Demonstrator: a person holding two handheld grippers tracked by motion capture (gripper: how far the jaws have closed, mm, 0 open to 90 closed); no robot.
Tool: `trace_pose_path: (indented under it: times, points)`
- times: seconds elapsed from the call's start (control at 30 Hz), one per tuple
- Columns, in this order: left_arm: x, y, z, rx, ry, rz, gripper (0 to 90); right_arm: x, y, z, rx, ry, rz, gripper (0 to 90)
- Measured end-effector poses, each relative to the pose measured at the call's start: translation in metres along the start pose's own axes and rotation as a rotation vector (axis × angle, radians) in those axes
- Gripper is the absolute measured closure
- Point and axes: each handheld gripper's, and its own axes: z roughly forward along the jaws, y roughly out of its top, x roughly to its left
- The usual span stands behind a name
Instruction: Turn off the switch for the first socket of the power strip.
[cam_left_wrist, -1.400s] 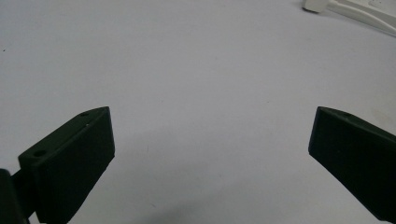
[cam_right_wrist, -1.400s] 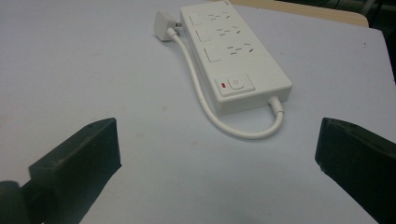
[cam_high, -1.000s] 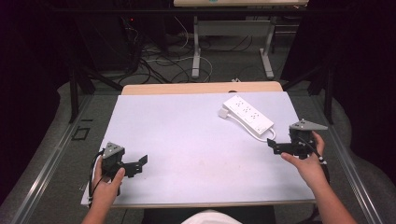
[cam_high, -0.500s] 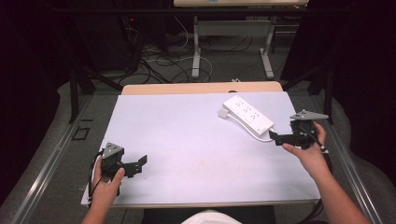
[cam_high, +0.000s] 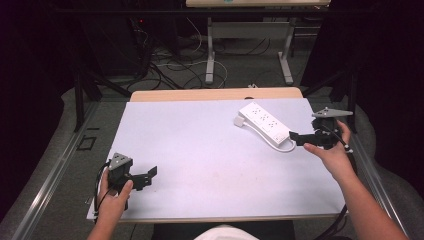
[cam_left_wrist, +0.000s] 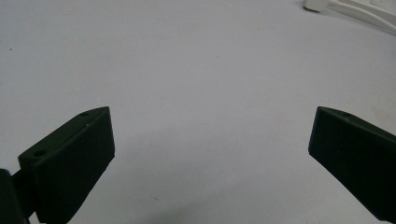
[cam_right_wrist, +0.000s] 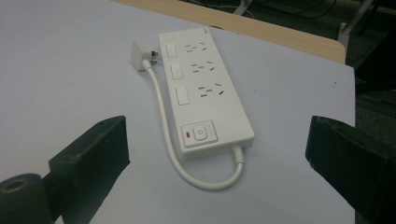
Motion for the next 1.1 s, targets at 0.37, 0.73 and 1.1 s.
trace_pose_path:
  times: [0.37, 0.73, 1.1]
  points:
    - [0.0, 0.0, 0.0, 0.0, 0.001, -0.001, 0.2, -0.007, 0.017, 0.009, 0.029, -0.004, -0.006, 6.8]
    - [0.0, 0.0, 0.0, -0.002, 0.002, -0.002, 0.2, -0.014, 0.029, 0.019, 0.062, 0.01, 0.0, 10.0]
    - [0.001, 0.0, -0.001, -0.002, 0.003, -0.005, 0.2, -0.018, 0.042, 0.03, 0.081, -0.004, -0.016, 14.6]
